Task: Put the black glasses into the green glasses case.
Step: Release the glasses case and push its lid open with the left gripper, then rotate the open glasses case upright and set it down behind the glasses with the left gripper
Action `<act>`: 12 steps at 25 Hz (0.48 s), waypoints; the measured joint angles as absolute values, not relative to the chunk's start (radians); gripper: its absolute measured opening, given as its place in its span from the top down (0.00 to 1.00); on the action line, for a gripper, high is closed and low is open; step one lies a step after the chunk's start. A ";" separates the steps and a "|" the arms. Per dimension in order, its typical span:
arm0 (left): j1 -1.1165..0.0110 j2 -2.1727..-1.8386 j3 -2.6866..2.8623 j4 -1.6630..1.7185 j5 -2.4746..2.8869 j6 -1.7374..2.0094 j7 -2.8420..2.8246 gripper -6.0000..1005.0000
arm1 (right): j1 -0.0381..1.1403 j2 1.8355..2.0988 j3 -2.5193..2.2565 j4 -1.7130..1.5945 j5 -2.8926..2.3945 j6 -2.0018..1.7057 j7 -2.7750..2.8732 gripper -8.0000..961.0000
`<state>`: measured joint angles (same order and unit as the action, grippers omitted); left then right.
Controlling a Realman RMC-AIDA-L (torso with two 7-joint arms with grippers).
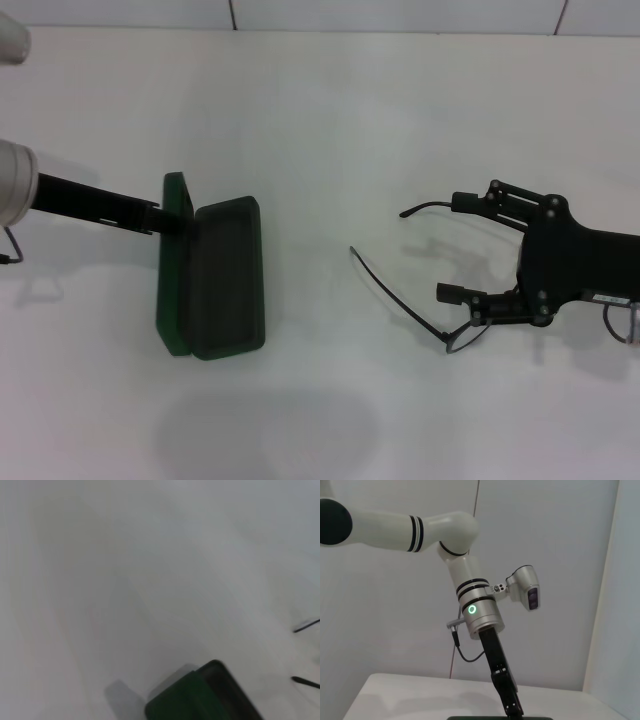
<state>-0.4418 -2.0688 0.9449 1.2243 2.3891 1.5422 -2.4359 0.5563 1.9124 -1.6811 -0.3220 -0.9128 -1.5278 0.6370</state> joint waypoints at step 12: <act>-0.469 -2.054 0.947 1.223 2.436 1.546 -2.406 0.69 | 0.548 1.914 -1.681 -0.322 -0.913 -1.526 0.609 0.08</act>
